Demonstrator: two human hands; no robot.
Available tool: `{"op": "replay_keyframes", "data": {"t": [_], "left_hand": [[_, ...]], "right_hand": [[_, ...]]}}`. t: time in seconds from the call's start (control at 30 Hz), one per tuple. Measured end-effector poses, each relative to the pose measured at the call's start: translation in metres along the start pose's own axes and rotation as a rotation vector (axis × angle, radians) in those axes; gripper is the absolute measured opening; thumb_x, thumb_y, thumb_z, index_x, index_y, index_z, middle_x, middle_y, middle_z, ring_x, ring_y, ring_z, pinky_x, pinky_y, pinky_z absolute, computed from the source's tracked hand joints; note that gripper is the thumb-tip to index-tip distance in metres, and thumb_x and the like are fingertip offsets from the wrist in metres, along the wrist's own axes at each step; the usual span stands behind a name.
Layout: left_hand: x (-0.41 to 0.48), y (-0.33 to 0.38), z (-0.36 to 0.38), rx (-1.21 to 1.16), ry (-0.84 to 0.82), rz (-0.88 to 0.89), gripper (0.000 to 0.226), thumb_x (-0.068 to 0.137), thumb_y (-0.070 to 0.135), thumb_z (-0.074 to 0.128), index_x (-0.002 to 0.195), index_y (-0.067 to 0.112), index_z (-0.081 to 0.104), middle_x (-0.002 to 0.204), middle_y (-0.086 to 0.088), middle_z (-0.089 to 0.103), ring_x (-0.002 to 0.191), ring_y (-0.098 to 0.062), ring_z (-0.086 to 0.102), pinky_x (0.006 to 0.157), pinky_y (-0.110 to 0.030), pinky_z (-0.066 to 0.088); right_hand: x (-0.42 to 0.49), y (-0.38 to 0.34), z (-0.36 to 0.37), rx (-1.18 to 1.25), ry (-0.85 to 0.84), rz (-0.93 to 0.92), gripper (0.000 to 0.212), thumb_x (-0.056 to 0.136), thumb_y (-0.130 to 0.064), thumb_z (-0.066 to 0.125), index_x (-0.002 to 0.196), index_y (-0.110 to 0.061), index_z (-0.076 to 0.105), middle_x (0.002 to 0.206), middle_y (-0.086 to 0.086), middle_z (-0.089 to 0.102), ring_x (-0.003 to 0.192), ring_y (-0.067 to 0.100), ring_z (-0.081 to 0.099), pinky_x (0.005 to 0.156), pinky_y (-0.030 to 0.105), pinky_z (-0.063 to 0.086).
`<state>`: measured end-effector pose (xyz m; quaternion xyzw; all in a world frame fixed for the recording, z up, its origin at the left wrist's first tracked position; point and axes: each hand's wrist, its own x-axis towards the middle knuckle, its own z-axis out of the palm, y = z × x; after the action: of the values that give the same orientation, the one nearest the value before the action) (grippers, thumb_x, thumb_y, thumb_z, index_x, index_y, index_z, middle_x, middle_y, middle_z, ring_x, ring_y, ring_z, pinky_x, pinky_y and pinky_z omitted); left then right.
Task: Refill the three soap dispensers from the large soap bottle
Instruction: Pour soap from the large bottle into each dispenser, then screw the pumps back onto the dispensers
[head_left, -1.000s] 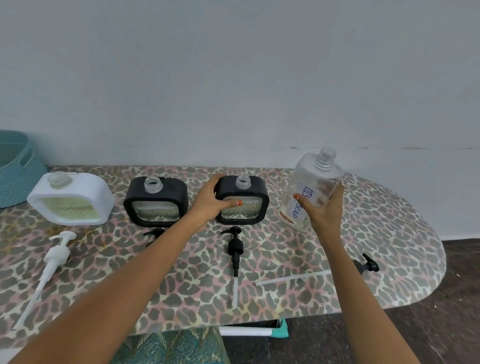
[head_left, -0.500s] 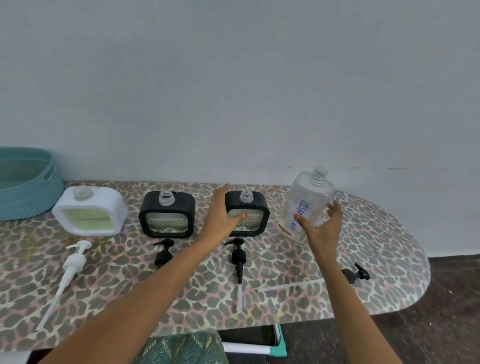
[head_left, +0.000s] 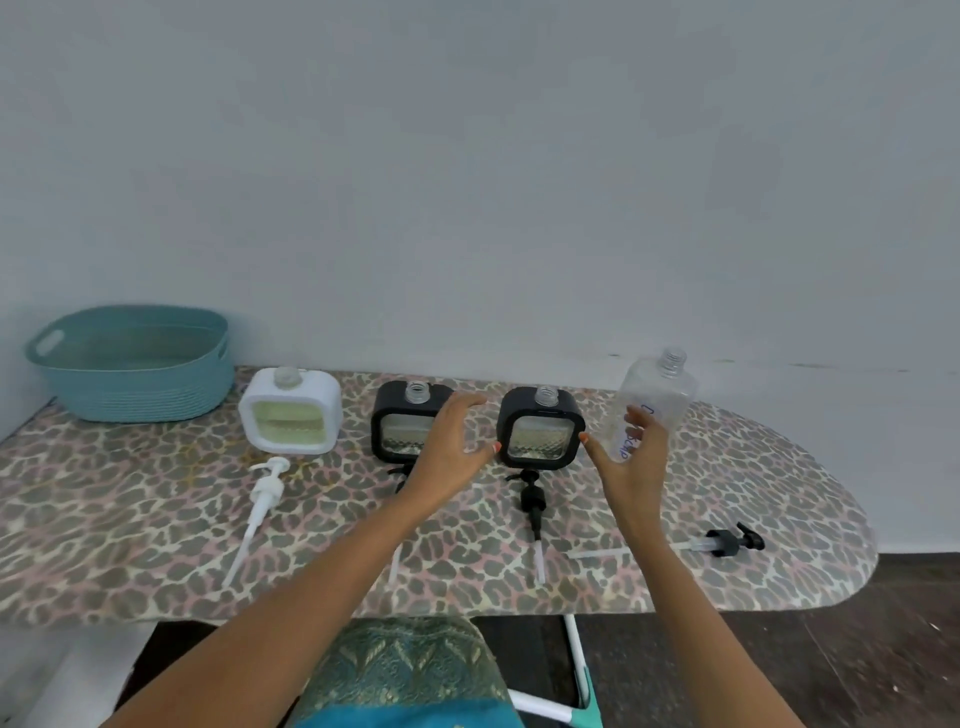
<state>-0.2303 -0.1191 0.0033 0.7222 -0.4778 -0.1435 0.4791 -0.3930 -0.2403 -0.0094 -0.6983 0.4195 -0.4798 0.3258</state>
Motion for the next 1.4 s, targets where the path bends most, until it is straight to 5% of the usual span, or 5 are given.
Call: {"op": "replay_keyframes", "data": {"t": [0.3, 0.5, 0.8, 0.97, 1.4], "left_hand": [[-0.033, -0.039, -0.079, 0.014, 0.142, -0.044, 0.052, 0.084, 0.013, 0.064, 0.13, 0.015, 0.041, 0.137, -0.003, 0.043, 0.129, -0.017, 0.038, 0.097, -0.014, 0.028], [-0.042, -0.075, -0.128, -0.033, 0.254, -0.111, 0.059, 0.081, 0.015, 0.068, 0.132, 0.017, 0.039, 0.145, -0.006, 0.036, 0.138, -0.023, 0.027, 0.111, -0.042, 0.029], [-0.018, -0.125, -0.193, -0.038, 0.359, -0.192, 0.064, 0.079, 0.016, 0.07, 0.133, 0.017, 0.037, 0.137, -0.003, 0.04, 0.123, -0.015, 0.039, 0.094, -0.016, 0.027], [0.001, -0.143, -0.21, -0.025, 0.26, -0.226, 0.076, 0.077, 0.027, 0.072, 0.139, 0.021, 0.03, 0.148, 0.001, 0.03, 0.133, -0.014, 0.031, 0.099, -0.02, 0.022], [0.031, -0.158, -0.203, -0.056, 0.123, -0.232, 0.071, 0.071, 0.024, 0.076, 0.133, 0.019, 0.041, 0.136, -0.002, 0.045, 0.113, -0.014, 0.045, 0.099, -0.032, 0.04]], "right_hand": [[-0.041, -0.058, 0.076, -0.039, -0.344, -0.131, 0.044, 0.081, -0.023, 0.069, 0.118, -0.007, 0.051, 0.109, -0.002, 0.052, 0.099, 0.01, 0.048, 0.085, 0.018, 0.04], [-0.069, -0.087, 0.141, -0.027, -0.482, -0.102, 0.045, 0.082, -0.022, 0.068, 0.12, -0.008, 0.05, 0.114, 0.001, 0.054, 0.105, 0.013, 0.05, 0.089, 0.025, 0.042], [-0.117, -0.101, 0.233, 0.021, -0.661, 0.009, 0.047, 0.08, -0.026, 0.07, 0.118, -0.007, 0.051, 0.108, 0.0, 0.054, 0.095, 0.01, 0.05, 0.07, 0.005, 0.037], [-0.137, -0.105, 0.263, 0.028, -0.691, 0.101, 0.031, 0.079, -0.031, 0.071, 0.099, -0.02, 0.049, 0.094, -0.002, 0.056, 0.083, 0.013, 0.054, 0.07, 0.02, 0.043], [-0.147, -0.109, 0.279, -0.056, -0.742, 0.254, 0.031, 0.078, -0.03, 0.071, 0.094, -0.015, 0.05, 0.082, -0.004, 0.057, 0.058, 0.001, 0.051, 0.045, 0.011, 0.039]]}}
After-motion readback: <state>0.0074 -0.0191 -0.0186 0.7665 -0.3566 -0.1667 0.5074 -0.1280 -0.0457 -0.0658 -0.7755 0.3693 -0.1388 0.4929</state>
